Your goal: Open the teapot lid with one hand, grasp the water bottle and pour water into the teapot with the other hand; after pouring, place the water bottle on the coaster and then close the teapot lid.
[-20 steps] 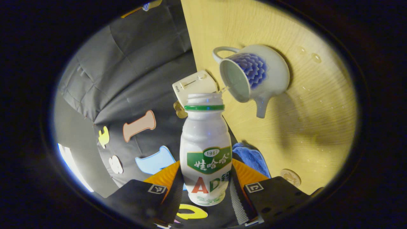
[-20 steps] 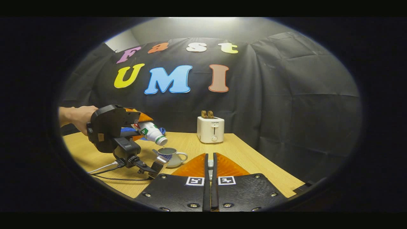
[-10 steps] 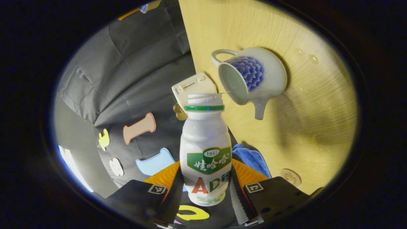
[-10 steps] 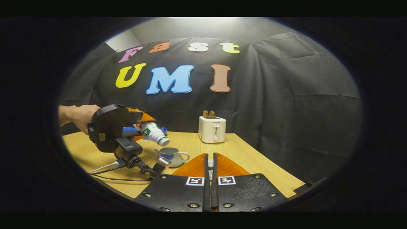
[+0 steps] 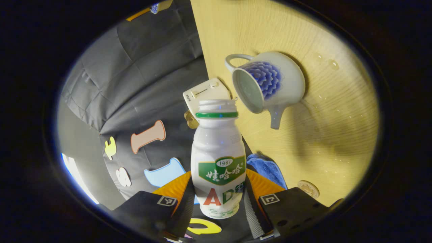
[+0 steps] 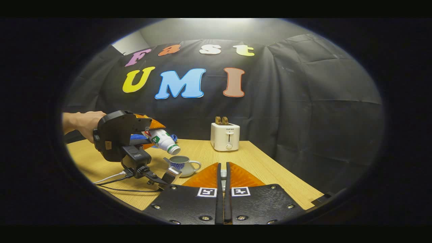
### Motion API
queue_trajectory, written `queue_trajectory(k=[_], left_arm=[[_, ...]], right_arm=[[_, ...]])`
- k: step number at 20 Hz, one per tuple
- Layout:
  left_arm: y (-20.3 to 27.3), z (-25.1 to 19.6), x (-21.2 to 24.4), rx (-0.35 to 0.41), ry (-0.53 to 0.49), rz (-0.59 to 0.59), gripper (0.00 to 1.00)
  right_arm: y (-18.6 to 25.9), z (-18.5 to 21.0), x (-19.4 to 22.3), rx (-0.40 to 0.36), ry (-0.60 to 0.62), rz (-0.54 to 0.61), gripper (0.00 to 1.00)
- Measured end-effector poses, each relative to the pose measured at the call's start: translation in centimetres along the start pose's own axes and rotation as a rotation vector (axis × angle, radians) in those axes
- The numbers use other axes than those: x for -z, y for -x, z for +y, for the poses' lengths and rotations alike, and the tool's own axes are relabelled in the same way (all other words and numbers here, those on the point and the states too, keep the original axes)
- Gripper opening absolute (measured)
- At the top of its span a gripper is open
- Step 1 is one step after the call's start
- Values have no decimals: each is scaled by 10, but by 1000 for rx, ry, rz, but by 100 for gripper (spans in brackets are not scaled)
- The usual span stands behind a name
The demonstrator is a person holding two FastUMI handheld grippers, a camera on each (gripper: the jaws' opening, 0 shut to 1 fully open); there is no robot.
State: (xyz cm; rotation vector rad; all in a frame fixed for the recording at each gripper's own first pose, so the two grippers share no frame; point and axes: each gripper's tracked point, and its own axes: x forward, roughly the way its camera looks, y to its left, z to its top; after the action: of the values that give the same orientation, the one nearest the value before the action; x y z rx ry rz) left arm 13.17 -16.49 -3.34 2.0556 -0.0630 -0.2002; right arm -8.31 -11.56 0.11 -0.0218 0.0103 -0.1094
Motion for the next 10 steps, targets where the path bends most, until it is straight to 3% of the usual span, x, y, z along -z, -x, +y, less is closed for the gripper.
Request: queue_trajectory(k=[2,5,6,10], left_arm=[[-1,-4,-1,4,35,-10,77],[-1,-9,-6,7,121,-38,69],[0,-10,-8,3,158,-50,80],[5,-9,-8,-32,351,-90,80]], right_arm=[[0,0,-1,-1,-7,0,1],[-1,-1,-5,6,-12,-11,1],[-1,-1,-7,9,-13,-16,1],[-4,1,-15,6,-12,-34,2]])
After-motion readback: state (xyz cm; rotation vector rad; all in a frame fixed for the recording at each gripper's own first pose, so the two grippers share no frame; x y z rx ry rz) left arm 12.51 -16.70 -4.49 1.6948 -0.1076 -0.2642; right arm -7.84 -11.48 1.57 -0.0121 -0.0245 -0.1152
